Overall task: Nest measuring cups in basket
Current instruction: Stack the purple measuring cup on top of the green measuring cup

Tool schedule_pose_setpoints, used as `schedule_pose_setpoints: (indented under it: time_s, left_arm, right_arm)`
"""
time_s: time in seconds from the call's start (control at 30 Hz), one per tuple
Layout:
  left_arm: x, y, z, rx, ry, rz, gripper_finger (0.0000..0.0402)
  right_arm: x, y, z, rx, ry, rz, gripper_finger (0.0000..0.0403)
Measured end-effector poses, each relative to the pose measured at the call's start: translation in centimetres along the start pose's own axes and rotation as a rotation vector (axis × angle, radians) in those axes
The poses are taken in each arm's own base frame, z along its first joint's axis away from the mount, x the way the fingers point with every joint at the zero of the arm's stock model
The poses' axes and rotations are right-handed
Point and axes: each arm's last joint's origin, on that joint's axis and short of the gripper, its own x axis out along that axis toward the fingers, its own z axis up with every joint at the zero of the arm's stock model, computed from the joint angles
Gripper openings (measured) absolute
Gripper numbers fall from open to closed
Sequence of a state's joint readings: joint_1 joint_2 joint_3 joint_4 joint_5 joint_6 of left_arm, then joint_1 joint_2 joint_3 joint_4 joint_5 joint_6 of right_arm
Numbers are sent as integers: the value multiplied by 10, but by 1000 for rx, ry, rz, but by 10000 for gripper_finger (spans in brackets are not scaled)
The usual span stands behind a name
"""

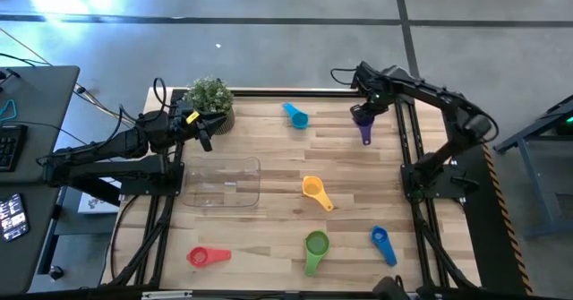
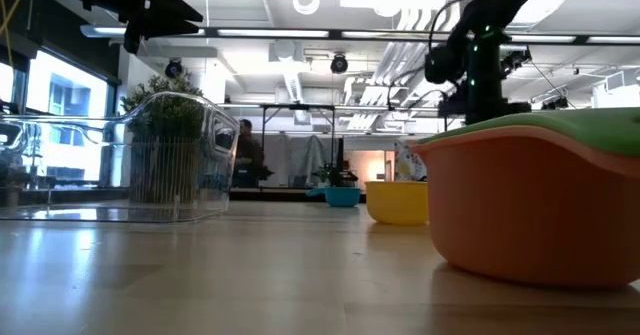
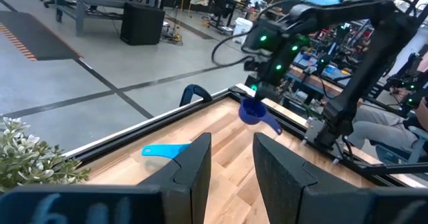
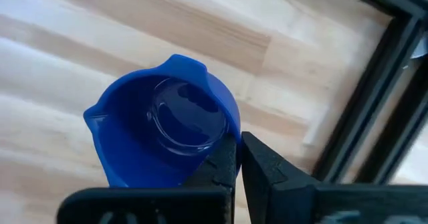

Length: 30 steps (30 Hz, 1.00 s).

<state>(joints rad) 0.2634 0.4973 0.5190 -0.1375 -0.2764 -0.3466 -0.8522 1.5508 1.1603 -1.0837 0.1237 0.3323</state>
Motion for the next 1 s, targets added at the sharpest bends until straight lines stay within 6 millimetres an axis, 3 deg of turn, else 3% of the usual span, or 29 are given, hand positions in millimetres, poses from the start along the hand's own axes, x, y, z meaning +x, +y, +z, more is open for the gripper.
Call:
schedule_pose_setpoints:
  time_s: [0.27,0.5,1.0]
  left_arm:
    - [0,0,0,17,0,0,104]
    - [0,0,0,29,0,0,104]
    - [0,0,0,28,0,0,104]
  right_arm:
    - [-42,7,-29,79,-74,125,0]
    - [-66,20,-61,173,-71,169,0]
    - [-97,93,-152,370,16,324,0]
